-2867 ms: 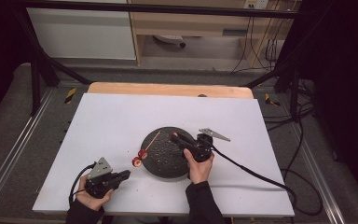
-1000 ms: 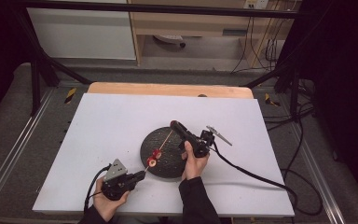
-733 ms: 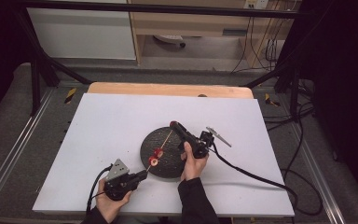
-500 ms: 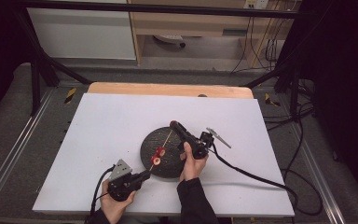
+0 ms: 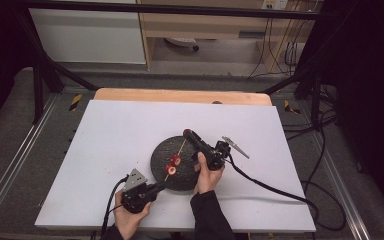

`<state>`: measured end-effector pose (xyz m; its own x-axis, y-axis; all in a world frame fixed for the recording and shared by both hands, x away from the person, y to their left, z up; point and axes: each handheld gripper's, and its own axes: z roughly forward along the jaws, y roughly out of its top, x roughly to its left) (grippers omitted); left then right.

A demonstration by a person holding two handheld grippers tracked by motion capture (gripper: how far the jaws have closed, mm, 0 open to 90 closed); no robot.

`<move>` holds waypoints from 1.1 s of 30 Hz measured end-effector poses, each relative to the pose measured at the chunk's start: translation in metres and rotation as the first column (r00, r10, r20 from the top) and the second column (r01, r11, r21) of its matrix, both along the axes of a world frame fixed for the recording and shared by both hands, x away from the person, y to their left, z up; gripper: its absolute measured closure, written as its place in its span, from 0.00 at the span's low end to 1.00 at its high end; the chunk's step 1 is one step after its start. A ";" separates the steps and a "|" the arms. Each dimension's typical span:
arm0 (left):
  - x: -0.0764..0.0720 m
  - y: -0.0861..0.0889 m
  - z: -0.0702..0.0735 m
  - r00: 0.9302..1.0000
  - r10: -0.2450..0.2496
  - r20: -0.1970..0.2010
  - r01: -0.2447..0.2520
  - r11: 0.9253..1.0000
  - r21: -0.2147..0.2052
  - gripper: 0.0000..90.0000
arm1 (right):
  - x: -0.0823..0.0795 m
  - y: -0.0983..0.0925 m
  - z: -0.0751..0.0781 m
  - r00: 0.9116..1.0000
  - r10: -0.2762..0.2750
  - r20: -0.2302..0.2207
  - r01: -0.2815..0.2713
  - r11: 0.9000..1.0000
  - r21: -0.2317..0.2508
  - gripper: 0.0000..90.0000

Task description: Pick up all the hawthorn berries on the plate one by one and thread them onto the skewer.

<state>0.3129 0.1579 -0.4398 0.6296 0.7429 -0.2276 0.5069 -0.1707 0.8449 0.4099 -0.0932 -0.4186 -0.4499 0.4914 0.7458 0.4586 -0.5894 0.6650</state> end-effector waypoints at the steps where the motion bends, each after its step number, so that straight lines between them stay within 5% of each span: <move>1: 0.000 0.004 0.000 1.000 -0.003 0.004 0.003 1.000 0.009 0.99 | 0.001 -0.001 0.000 1.000 0.015 0.001 -0.015 1.000 -0.015 0.71; 8: 0.001 0.014 0.000 1.000 -0.007 0.015 0.006 0.999 0.049 0.99 | 0.003 -0.002 0.000 0.996 0.082 -0.036 -0.083 0.996 -0.043 0.71; 14: -0.005 0.008 0.001 1.000 0.004 0.030 -0.005 1.000 0.017 0.99 | 0.002 0.000 -0.003 0.999 0.046 -0.016 -0.046 0.999 0.006 0.72; 21: -0.007 0.006 -0.001 1.000 0.010 0.024 -0.011 1.000 0.029 0.99 | 0.002 0.001 -0.005 1.000 0.024 -0.012 -0.023 0.999 0.046 0.72; 33: -0.009 -0.001 -0.002 1.000 0.025 0.015 -0.025 1.000 0.000 0.99 | -0.001 0.002 -0.006 1.000 0.018 -0.009 -0.018 0.998 0.052 0.72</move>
